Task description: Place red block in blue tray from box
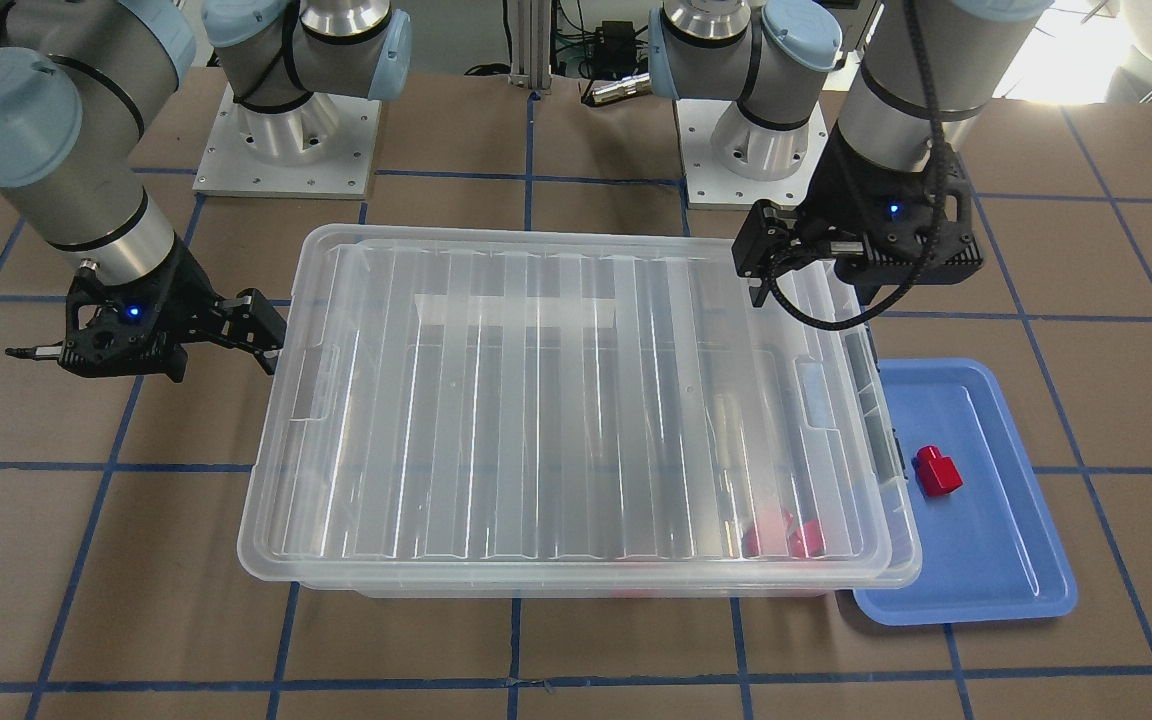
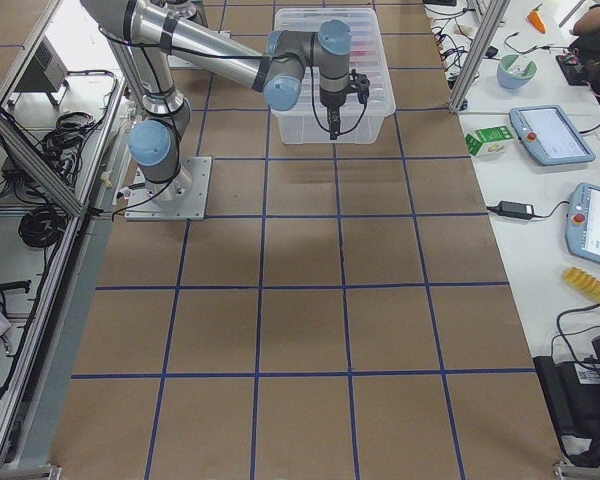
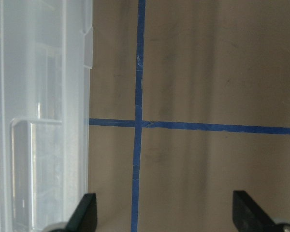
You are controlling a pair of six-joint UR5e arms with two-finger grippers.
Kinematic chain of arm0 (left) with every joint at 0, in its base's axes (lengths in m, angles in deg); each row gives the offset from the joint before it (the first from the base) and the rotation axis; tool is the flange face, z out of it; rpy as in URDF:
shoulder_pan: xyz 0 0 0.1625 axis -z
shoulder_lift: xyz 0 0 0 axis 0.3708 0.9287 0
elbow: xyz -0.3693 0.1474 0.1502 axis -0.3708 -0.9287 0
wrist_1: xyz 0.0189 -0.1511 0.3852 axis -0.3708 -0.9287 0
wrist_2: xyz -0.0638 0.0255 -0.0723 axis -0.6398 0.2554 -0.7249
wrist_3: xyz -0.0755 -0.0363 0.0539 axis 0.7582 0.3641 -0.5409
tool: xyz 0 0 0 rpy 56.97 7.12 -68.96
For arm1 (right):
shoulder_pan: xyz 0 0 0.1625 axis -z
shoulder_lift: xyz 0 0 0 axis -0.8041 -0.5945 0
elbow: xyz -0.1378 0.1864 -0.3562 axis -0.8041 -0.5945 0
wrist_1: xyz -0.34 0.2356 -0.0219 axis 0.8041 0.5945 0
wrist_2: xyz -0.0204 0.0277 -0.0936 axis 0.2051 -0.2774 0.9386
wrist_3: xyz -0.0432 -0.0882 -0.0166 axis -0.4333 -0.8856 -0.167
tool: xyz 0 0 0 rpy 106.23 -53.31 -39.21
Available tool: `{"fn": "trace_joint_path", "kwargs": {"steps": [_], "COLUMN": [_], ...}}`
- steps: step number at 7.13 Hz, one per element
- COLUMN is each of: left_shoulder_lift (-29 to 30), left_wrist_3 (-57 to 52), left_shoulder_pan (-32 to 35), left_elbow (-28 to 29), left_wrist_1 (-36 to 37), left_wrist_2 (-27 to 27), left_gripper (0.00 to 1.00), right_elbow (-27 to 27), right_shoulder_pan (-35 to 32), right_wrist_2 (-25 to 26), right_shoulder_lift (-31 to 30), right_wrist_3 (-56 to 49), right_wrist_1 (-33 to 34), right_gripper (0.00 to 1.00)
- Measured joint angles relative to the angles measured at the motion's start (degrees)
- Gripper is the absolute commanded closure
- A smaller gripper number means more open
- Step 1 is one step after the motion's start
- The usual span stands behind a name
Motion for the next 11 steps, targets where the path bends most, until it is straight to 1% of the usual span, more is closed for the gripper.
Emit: {"fn": "trace_joint_path", "kwargs": {"steps": [1, 2, 3, 4, 6, 7, 8, 11], "left_shoulder_lift": [-0.8, -1.4, -2.0, -2.4, -3.6, -4.3, -4.6, -4.5], "left_wrist_3": [0.0, 0.0, -0.1, 0.0, 0.0, -0.1, -0.2, -0.1], "left_shoulder_pan": [-0.9, -1.2, -1.2, -1.1, -0.6, -0.6, -0.7, -0.4], "left_elbow": [-0.5, -1.0, -1.2, -1.3, -1.5, -1.8, -2.2, -2.2], "left_wrist_1": [-0.2, -0.3, -0.2, 0.0, -0.2, -0.7, -1.0, -0.5], "left_wrist_2": [-1.1, -1.1, 0.3, 1.9, 3.2, 3.1, 2.9, 2.6], "left_gripper": [0.00, 0.00, 0.00, 0.00, 0.00, 0.00, 0.00, 0.00], "right_elbow": [-0.5, -1.8, -4.1, -7.5, -15.9, -18.0, -18.6, -18.7], "right_shoulder_pan": [-0.4, -0.8, -2.2, -4.9, -9.7, -10.7, -11.0, -11.2], "right_wrist_2": [0.2, 0.5, 0.8, 1.8, 4.2, 4.6, 4.7, 4.5], "right_shoulder_lift": [-0.2, -0.9, -2.3, -3.6, -4.3, -4.2, -4.2, -3.9], "right_wrist_3": [-0.1, -0.2, 0.5, 2.8, 7.2, 7.9, 8.2, 8.2], "right_wrist_1": [-0.1, -0.8, -3.0, -6.9, -16.1, -18.8, -19.8, -19.7], "right_gripper": [0.00, 0.00, 0.00, 0.00, 0.00, 0.00, 0.00, 0.00]}}
